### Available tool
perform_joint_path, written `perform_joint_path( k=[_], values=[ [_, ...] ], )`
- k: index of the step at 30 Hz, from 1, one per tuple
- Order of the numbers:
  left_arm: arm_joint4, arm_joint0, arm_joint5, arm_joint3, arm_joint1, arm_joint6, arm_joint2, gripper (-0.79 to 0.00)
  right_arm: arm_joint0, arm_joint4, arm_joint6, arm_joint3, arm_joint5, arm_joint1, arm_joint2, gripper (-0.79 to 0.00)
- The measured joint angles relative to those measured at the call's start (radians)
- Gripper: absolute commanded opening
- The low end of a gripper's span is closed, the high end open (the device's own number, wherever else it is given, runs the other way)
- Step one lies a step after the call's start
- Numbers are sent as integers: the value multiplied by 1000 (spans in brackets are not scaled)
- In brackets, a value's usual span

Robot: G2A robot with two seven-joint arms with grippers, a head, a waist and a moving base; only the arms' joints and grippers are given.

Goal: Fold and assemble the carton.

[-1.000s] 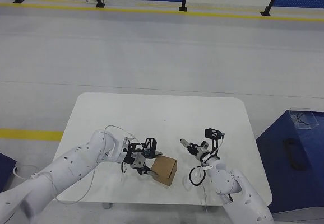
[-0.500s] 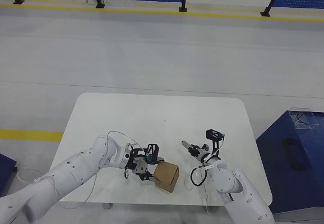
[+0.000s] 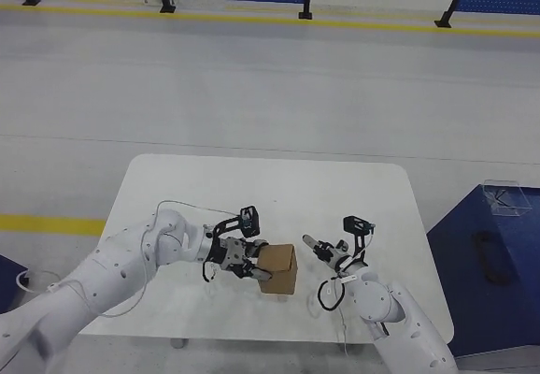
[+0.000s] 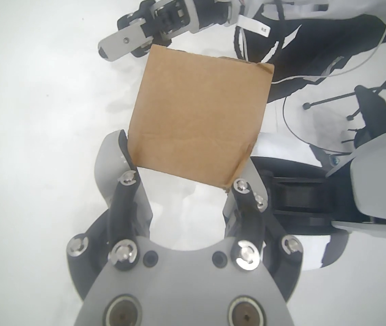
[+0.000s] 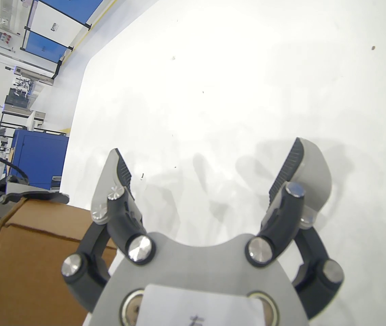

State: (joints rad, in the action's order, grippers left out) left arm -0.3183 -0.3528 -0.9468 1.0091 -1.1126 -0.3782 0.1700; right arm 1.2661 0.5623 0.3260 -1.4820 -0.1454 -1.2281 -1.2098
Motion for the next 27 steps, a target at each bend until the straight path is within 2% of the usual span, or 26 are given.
perform_joint_path(
  k=[5, 9, 10, 11, 12, 13, 17, 21, 25, 27],
  values=[
    [362, 6, 80, -55, -25, -337, 0, -785, 0, 0, 0, 0, 0, 0, 0, 0],
    [561, 8, 132, -136, -59, -535, 1, -785, 0, 0, 0, 0, 0, 0, 0, 0],
    [593, 9, 140, -157, -68, -568, 1, -554, 0, 0, 0, 0, 0, 0, 0, 0],
    [621, 11, 152, -186, -81, -603, 1, -388, 0, 0, 0, 0, 0, 0, 0, 0],
    [637, 11, 159, -207, -92, -623, 1, -151, 0, 0, 0, 0, 0, 0, 0, 0],
    [653, 10, 163, -227, -103, -640, 2, 0, 0, 0, 0, 0, 0, 0, 0, 0],
    [680, 11, 168, -312, -148, -664, 3, 0, 0, 0, 0, 0, 0, 0, 0, 0],
    [649, 18, 124, -372, -173, -620, 9, 0, 0, 0, 0, 0, 0, 0, 0, 0],
    [518, 23, -28, -395, -176, -464, 24, 0, 0, 0, 0, 0, 0, 0, 0, 0],
    [431, 21, -67, -378, -170, -369, 39, 0, 0, 0, 0, 0, 0, 0, 0, 0]
  ],
)
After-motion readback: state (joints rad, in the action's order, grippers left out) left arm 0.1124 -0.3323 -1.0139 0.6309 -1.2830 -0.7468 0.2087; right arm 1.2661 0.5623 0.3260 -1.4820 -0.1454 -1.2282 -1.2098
